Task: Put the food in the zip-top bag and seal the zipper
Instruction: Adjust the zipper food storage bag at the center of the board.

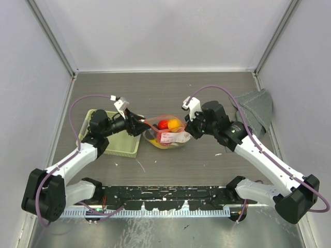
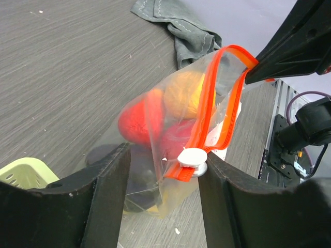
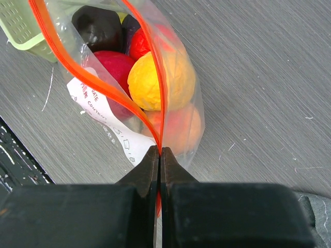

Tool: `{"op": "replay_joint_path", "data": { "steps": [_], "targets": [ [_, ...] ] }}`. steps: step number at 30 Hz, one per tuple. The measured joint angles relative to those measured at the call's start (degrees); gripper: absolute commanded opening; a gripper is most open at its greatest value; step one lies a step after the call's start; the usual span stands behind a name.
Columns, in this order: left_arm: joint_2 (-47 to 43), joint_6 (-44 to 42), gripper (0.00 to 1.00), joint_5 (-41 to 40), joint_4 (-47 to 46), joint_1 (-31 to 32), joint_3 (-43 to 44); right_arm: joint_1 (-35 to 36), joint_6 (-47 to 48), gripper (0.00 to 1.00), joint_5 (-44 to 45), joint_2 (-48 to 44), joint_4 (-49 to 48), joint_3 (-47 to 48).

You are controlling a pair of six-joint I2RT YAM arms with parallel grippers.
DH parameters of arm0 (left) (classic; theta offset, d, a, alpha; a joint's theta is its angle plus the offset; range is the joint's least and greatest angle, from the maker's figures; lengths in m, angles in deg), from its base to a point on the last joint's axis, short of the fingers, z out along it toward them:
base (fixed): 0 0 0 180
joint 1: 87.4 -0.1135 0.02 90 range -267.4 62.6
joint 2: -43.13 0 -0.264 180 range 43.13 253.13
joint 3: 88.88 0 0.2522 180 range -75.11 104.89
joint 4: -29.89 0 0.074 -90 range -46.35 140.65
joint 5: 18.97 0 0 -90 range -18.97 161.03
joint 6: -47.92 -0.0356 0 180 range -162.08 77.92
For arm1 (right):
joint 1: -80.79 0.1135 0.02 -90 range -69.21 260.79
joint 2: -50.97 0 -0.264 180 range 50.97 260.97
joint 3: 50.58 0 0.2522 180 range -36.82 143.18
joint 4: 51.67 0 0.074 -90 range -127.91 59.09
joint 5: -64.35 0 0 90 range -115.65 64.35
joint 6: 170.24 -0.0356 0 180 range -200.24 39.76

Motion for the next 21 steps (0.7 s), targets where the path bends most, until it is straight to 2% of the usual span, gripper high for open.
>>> {"op": "replay_joint_path", "data": {
  "steps": [4, 8, 12, 15, 21],
  "targets": [
    [2.19, 0.50, 0.44, 0.13, -2.32, 0.00, -0.11, -0.39, -0.09, 0.01, -0.52, -0.48, -0.11, -0.42],
    [2.82, 3.28, 0.28, -0.61, -4.37, 0.00, -0.24, -0.76, -0.31, 0.01, -0.92, -0.59, -0.26, -0.46],
    [2.82, 6.34, 0.23, -2.29, -5.27, -0.20, -0.26, -1.62, -0.63, 0.01, -1.46, -0.59, -0.83, -0.59],
    [2.82, 9.53, 0.25, -3.28, -5.53, -0.46, -0.37, -2.23, -1.03, 0.01, -1.81, -0.59, -1.29, -0.79],
    [2.80, 16.68, 0.40, -4.85, -4.87, -0.52, -0.26, -2.78, -1.79, 0.01, -2.25, -0.59, -1.33, -0.83]
  ]
}}
